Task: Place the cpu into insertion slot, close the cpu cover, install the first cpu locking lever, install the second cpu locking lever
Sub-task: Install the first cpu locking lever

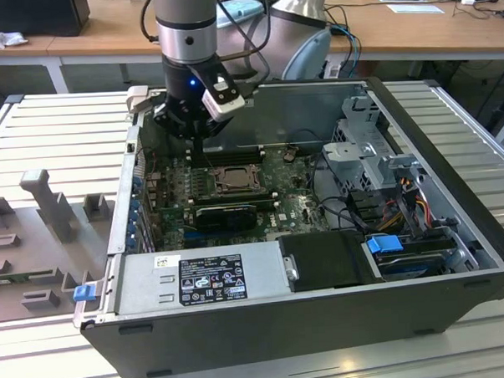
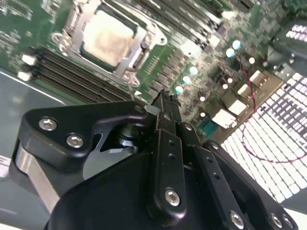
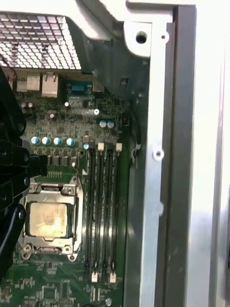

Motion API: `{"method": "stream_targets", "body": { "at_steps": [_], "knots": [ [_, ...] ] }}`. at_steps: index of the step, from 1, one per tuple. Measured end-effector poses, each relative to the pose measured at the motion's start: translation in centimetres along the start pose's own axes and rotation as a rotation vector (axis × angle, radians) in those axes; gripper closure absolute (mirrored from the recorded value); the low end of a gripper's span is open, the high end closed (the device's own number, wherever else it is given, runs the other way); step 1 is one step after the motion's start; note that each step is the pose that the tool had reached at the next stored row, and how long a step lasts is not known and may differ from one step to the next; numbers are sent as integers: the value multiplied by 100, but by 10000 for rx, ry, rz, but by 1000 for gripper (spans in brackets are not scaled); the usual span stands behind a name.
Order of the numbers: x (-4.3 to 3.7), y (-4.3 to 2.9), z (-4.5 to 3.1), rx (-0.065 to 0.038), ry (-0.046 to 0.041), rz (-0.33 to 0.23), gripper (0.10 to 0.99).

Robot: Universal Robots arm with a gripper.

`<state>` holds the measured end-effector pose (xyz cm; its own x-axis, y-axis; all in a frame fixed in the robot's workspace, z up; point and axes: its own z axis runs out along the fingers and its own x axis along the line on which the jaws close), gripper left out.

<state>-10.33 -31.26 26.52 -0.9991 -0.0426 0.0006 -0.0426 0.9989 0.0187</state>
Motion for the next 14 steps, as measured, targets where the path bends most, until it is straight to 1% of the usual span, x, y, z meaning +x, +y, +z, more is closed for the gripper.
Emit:
{"method": "stream_targets", "body": {
  "at_steps": [3,4,7,8,14],
  "knots": [
    [69,24,23,-2,-2,-1,980],
    [79,33,29,-1,0,1,980],
    [82,85,47,-4,-1,0,980],
    [81,116,54,-4,-1,-1,980],
    [74,250,74,-5,-2,-1,980]
  ]
}}
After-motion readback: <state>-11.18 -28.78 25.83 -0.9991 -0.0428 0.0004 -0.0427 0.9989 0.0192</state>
